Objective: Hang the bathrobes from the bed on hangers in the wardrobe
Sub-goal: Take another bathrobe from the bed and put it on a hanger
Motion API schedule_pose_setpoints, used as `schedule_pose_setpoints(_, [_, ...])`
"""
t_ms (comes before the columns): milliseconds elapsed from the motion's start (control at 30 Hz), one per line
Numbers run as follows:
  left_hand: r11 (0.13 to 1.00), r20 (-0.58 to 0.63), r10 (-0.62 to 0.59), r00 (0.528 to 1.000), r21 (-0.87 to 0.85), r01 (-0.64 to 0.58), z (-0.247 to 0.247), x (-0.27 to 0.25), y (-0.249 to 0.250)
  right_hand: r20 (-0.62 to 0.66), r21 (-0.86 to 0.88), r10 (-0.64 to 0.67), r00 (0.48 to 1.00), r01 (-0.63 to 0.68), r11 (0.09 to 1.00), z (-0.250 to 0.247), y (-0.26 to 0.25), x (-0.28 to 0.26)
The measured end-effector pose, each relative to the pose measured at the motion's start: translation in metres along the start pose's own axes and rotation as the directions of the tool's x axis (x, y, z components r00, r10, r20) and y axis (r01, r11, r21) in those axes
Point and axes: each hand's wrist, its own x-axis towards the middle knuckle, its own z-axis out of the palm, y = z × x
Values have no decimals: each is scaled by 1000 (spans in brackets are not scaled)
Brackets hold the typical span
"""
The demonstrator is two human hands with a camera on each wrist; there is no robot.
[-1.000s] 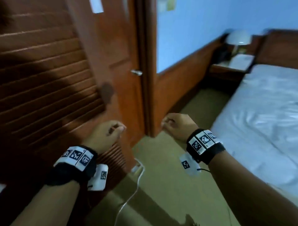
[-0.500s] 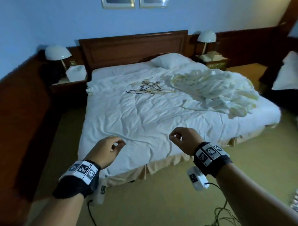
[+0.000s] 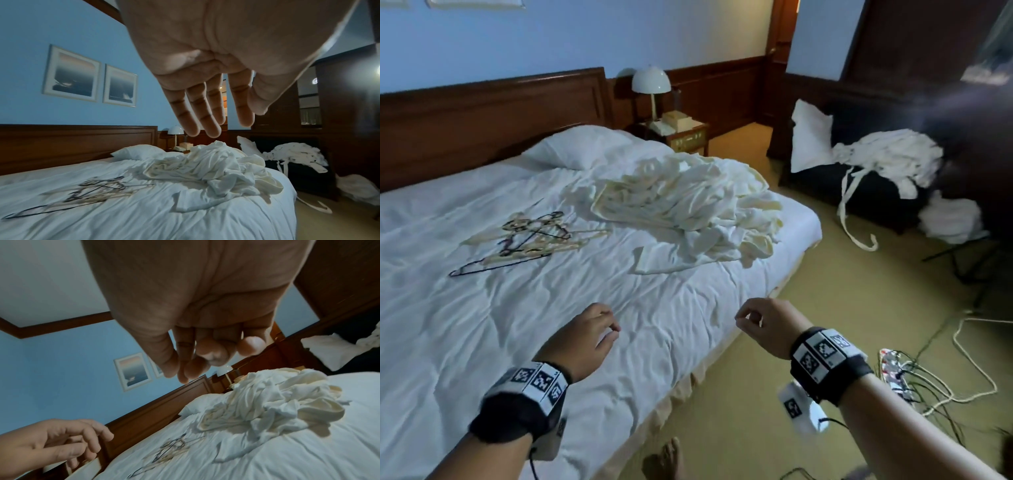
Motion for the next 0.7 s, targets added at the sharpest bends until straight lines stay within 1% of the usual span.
schedule_pose_setpoints(67, [999,16,36,999,-1,-36,-6,68,-6,-40,10,45,998,-45,999,-18,13,49])
schedule_pose_setpoints(167, [996,63,94,994,-16,-93,-20,165,-6,-29,-8,105,994,-105,994,-46,23,113])
schedule_pose_setpoints(267, [984,83,165,983,58,-170,-43,259,1,-42,-55,120,992,-122,991,-77,37,174])
schedule_pose_setpoints(333, [972,92,204,975,98,-212,-56,316,6,-54,-84,127,990,-131,988,-94,50,209])
schedule_pose_setpoints(433, [958,89,253,963,115,-262,-66,388,11,-67,-64,159,985,-163,985,-109,77,262])
schedule_pose_setpoints(533, [960,85,255,963,98,-262,-66,448,11,-74,-73,159,985,-164,984,-124,105,328])
schedule_pose_setpoints(700, [982,52,190,980,12,-190,-61,549,1,-46,-41,119,992,-121,992,-144,144,478])
